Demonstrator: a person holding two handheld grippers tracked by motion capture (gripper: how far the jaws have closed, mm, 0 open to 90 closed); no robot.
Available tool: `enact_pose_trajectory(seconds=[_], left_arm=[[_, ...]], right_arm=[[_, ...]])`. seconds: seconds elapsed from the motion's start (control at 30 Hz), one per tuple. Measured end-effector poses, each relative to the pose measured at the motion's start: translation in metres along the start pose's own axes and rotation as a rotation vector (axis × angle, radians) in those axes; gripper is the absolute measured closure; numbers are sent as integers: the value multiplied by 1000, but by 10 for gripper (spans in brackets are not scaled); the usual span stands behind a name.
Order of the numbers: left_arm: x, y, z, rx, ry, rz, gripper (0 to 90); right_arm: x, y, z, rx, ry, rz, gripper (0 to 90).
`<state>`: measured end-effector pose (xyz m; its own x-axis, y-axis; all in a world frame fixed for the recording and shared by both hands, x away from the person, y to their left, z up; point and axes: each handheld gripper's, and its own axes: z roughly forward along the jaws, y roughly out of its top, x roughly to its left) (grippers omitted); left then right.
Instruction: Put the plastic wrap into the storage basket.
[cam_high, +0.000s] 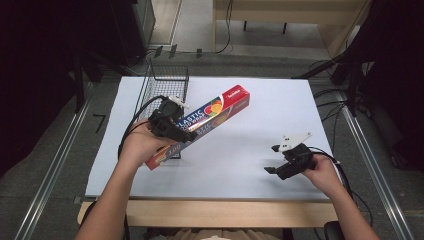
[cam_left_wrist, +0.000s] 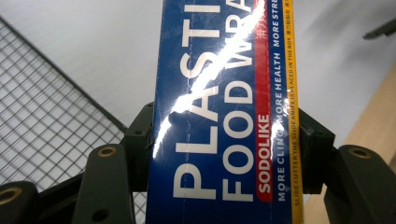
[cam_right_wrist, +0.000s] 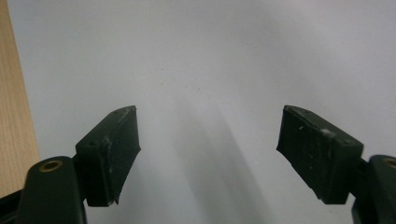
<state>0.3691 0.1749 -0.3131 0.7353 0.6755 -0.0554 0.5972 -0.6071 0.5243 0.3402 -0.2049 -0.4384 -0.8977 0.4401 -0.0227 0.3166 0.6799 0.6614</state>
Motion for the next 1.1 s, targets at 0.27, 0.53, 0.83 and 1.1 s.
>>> enact_pose_trajectory(seconds=[0.27, 0.53, 0.83, 1.1], left_arm=[[18, 7, -3, -8, 57, -68, 397], [39, 13, -5, -23, 137, -163, 397], [62, 15, -3, -24, 241, -285, 397], [81, 13, 1, -29, 294, -366, 397]], right_arm=[[-1, 0, 2, 9, -2, -1, 212], [-1, 0, 3, 11, -4, -3, 211], [0, 0, 5, 21, -8, -8, 212], [0, 0, 5, 22, -10, -4, 212]])
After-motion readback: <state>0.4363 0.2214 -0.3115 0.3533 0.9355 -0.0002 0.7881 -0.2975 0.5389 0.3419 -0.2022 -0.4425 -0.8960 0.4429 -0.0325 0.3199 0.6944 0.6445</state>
